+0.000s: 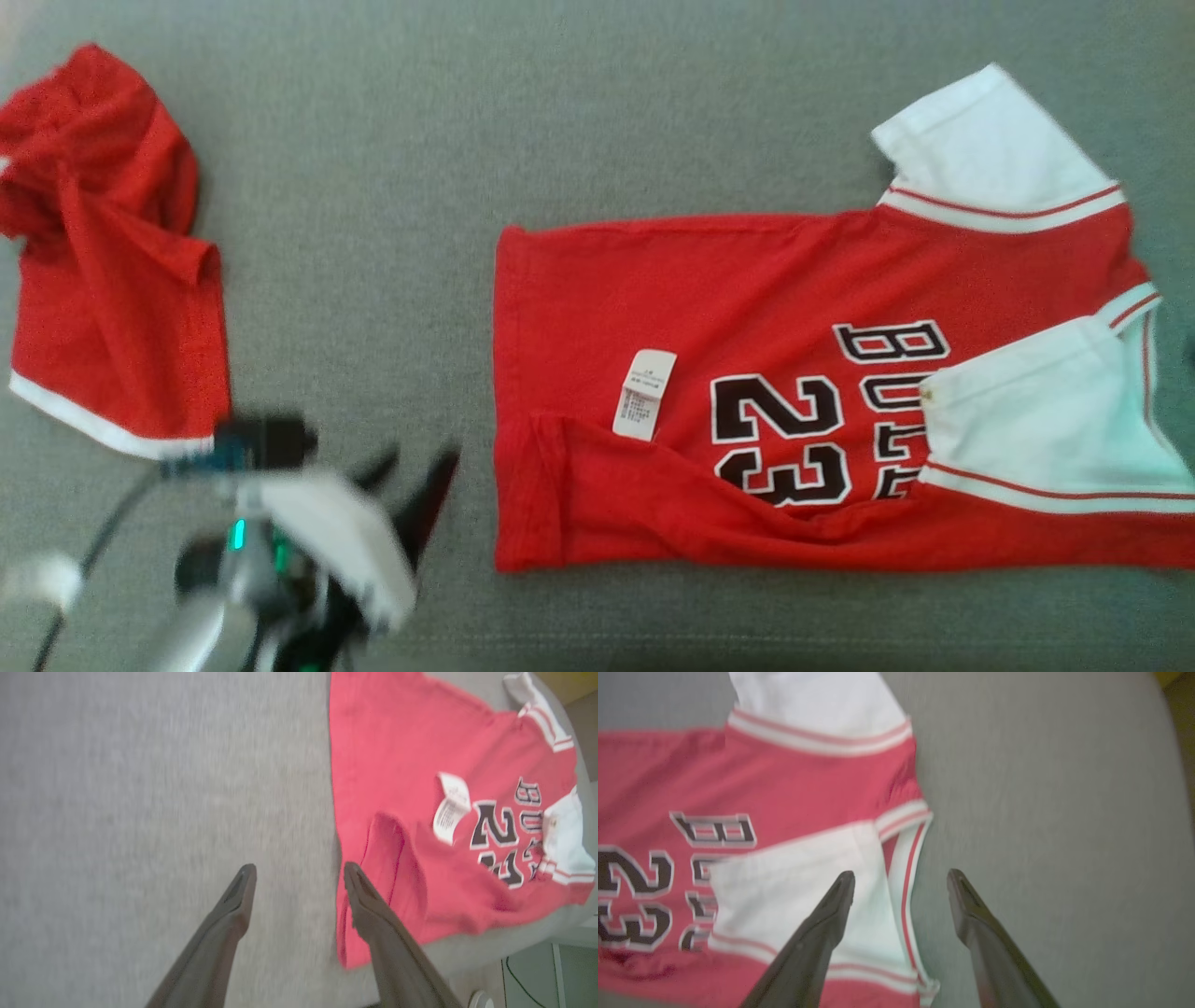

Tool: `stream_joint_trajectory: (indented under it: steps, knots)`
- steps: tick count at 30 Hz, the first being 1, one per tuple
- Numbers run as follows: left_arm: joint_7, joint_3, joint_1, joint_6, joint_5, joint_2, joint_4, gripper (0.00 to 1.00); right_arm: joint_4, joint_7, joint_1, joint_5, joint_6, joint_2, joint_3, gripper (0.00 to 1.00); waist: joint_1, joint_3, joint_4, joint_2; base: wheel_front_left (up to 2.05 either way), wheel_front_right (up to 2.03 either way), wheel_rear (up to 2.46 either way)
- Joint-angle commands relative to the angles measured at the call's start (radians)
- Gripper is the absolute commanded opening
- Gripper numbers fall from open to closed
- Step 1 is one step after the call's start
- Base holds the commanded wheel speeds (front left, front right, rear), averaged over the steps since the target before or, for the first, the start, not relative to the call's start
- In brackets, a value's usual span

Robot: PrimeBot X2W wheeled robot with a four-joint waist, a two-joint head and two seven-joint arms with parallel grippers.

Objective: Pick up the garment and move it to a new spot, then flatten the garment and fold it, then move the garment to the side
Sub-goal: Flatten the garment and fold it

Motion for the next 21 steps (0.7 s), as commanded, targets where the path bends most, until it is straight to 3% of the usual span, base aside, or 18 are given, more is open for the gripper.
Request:
stream_joint_trajectory:
  steps: [1, 7, 9, 15, 21]
  knots:
    - [-0.015, 0.045, -0.130, 0.009, 0.018, -0.006, -0.036, 1.00, -0.044, -0.014, -0.127, -0.024, -0.001, -0.046, 0.014, 1.00, 0.0000, 0.048, 0.012, -0.0001, 0.00, 0.00, 0.00]
    - [-0.012, 0.004, -0.418, 0.004, 0.091, -0.100, 0.113, 1.00, 0.063, -0.006, -0.473, -0.132, -0.001, -0.014, 0.110, 1.00, 0.0000, 0.183, 0.062, -0.0001, 0.00, 0.00, 0.00]
    - [-0.013, -0.009, -0.461, -0.001, 0.109, -0.112, 0.151, 1.00, 0.092, -0.001, -0.522, -0.149, -0.001, -0.010, 0.131, 1.00, 0.0000, 0.202, 0.073, -0.0001, 0.00, 0.00, 0.00]
    - [-0.028, -0.078, -0.640, -0.067, 0.135, -0.214, 0.357, 1.00, 0.318, -0.006, -0.757, -0.235, -0.001, -0.032, 0.202, 1.00, 0.0000, 0.278, 0.142, -0.0001, 0.00, 0.00, 0.00]
    - [-0.028, -0.110, -0.696, -0.113, 0.133, -0.249, 0.448, 1.00, 0.461, -0.015, -0.822, -0.259, -0.001, -0.040, 0.215, 1.00, 0.0000, 0.288, 0.156, -0.0001, 0.00, 0.00, 0.00]
